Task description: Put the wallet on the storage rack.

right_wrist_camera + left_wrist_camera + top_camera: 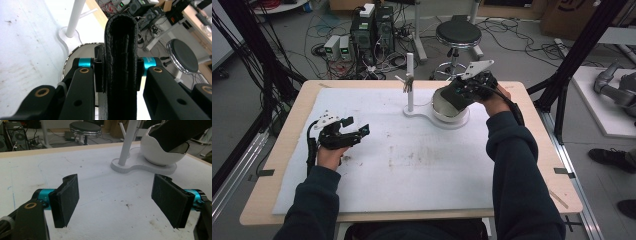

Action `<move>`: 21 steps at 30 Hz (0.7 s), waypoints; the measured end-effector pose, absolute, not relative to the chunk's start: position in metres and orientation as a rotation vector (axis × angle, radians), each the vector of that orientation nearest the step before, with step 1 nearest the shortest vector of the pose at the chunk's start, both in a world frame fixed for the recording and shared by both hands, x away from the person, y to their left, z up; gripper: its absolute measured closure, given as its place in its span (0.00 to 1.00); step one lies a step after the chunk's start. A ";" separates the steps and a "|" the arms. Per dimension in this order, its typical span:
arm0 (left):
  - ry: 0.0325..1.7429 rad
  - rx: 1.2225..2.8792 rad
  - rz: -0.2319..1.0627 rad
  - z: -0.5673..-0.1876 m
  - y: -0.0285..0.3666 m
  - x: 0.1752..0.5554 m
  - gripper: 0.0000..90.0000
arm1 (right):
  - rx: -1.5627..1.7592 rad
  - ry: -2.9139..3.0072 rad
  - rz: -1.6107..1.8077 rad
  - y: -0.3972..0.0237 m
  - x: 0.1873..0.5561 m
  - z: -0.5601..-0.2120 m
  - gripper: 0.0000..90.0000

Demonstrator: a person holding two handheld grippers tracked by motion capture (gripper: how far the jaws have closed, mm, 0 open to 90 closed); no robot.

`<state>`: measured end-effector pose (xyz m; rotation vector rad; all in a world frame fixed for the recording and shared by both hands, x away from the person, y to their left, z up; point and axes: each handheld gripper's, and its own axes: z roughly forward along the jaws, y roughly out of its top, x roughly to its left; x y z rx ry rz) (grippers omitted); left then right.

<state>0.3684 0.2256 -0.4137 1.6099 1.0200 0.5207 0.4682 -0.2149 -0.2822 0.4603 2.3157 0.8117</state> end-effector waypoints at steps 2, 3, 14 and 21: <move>1.018 1.610 0.521 -0.414 0.226 0.369 0.25 | 0.462 2.330 0.798 -0.211 0.471 -0.287 0.81; 1.022 1.608 0.520 -0.414 0.226 0.368 0.25 | 0.458 2.331 0.790 -0.209 0.472 -0.288 0.81; 1.022 1.610 0.519 -0.414 0.226 0.367 0.25 | 0.456 2.404 0.845 -0.185 0.470 -0.310 0.73; 1.023 1.604 0.519 -0.414 0.227 0.367 0.25 | 0.510 2.437 0.891 -0.180 0.466 -0.314 0.57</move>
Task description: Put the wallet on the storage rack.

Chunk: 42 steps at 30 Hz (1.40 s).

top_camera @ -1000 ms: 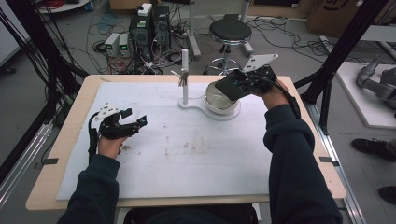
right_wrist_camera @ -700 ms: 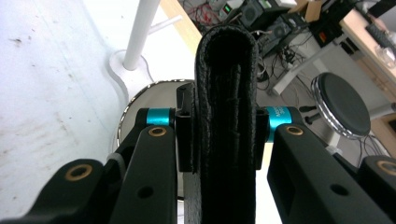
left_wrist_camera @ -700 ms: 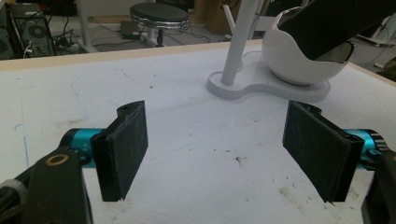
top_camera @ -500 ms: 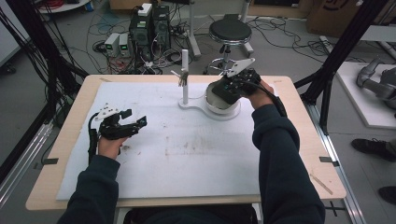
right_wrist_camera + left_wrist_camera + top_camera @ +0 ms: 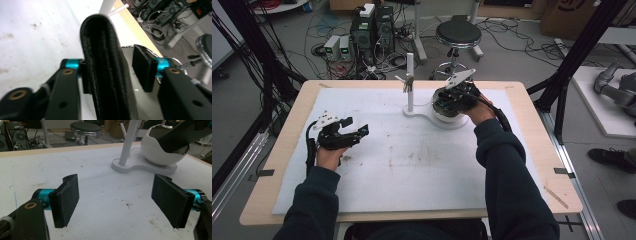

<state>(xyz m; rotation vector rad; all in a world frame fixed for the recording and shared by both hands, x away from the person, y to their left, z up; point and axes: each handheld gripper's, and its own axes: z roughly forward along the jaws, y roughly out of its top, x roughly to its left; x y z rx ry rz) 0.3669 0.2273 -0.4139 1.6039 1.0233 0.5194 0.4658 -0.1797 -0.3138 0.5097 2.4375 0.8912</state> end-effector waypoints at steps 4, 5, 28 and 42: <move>1.023 1.605 0.520 -0.414 0.227 0.367 0.25 | 0.543 2.370 1.018 -0.189 0.458 -0.312 0.52; 1.021 1.607 0.521 -0.414 0.227 0.367 0.25 | 0.551 2.369 1.046 -0.193 0.456 -0.313 0.52; 1.023 1.604 0.520 -0.414 0.227 0.367 0.25 | 0.445 2.408 1.219 -0.198 0.441 -0.313 0.83; 1.023 1.599 0.520 -0.413 0.227 0.366 0.25 | 0.273 2.488 1.085 -0.186 0.432 -0.321 0.81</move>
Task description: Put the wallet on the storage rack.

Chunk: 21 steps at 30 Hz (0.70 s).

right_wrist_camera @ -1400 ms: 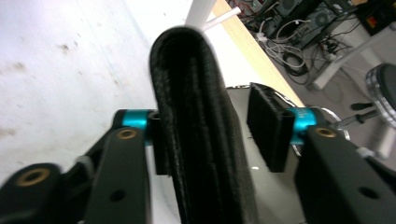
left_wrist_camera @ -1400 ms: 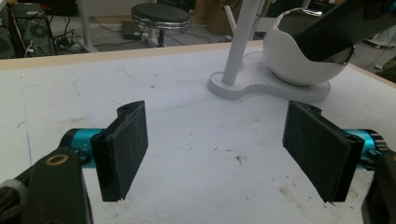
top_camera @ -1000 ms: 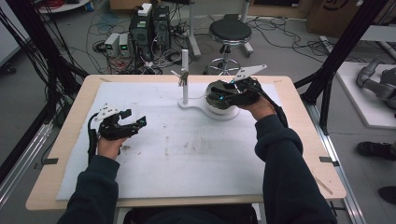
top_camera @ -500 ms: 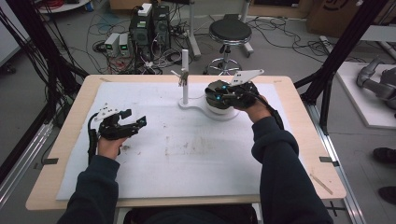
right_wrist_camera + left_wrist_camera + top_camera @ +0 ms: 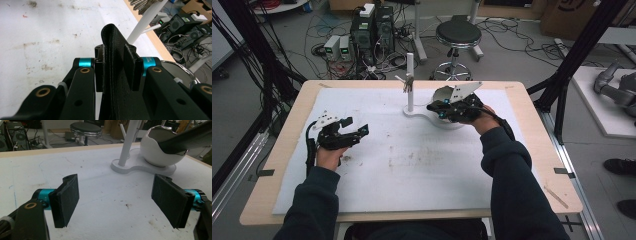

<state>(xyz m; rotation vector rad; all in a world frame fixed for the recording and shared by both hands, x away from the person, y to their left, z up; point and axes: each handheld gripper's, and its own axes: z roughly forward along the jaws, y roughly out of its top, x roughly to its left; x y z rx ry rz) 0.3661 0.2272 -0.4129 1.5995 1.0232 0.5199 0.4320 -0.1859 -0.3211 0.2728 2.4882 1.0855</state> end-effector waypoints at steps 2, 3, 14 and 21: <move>1.021 1.599 0.519 -0.413 0.227 0.366 0.25 | 0.269 2.500 1.064 -0.185 0.432 -0.324 0.80; 1.022 1.599 0.519 -0.413 0.227 0.366 0.25 | 0.285 2.497 1.073 -0.185 0.432 -0.325 0.80; 1.020 1.597 0.518 -0.413 0.228 0.366 0.25 | 0.388 2.521 1.096 -0.186 0.435 -0.330 0.68; 1.026 1.589 0.518 -0.413 0.229 0.366 0.25 | 0.510 2.493 1.095 -0.190 0.438 -0.330 0.50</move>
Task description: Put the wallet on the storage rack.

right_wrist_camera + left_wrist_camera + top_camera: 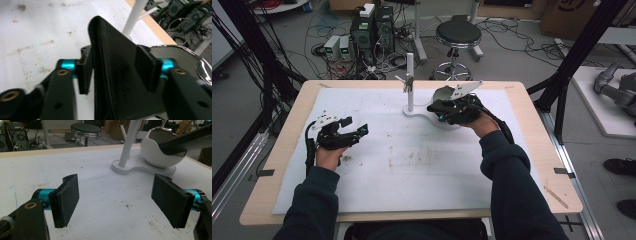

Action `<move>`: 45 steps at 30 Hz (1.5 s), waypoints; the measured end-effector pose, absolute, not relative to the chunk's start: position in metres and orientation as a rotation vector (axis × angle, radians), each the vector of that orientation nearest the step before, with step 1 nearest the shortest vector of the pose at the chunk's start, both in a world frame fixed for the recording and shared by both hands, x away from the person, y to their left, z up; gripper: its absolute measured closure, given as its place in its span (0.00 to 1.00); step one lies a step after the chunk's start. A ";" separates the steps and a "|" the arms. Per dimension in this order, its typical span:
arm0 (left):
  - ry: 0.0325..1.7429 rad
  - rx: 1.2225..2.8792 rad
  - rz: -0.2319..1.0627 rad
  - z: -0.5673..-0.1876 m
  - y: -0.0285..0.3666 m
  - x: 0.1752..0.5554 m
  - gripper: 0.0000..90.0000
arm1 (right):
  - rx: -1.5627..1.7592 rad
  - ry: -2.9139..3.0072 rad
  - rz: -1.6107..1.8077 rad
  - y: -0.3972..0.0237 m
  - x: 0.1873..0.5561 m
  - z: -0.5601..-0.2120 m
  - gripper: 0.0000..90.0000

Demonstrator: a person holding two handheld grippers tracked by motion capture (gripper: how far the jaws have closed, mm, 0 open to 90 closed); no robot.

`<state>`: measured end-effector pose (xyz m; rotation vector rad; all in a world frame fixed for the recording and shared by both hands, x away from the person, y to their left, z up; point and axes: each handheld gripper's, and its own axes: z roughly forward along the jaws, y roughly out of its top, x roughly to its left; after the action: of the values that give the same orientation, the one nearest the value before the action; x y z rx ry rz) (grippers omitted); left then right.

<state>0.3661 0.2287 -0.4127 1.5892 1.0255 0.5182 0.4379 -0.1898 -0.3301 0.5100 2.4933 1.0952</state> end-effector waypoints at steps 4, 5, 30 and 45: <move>1.026 1.588 0.521 -0.413 0.229 0.366 0.25 | 0.566 2.465 1.136 -0.198 0.438 -0.326 0.46; 1.026 1.587 0.519 -0.413 0.229 0.366 0.25 | 0.582 2.459 1.155 -0.201 0.438 -0.324 0.44; 1.019 1.595 0.518 -0.413 0.227 0.366 0.25 | 0.594 2.521 1.195 -0.215 0.431 -0.334 0.56; 1.018 1.596 0.521 -0.412 0.228 0.366 0.25 | 0.697 2.552 1.263 -0.222 0.436 -0.337 0.42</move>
<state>0.3659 0.2279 -0.4124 1.5961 1.0181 0.5207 0.4364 -0.2216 -0.3367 0.6974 2.5516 1.2631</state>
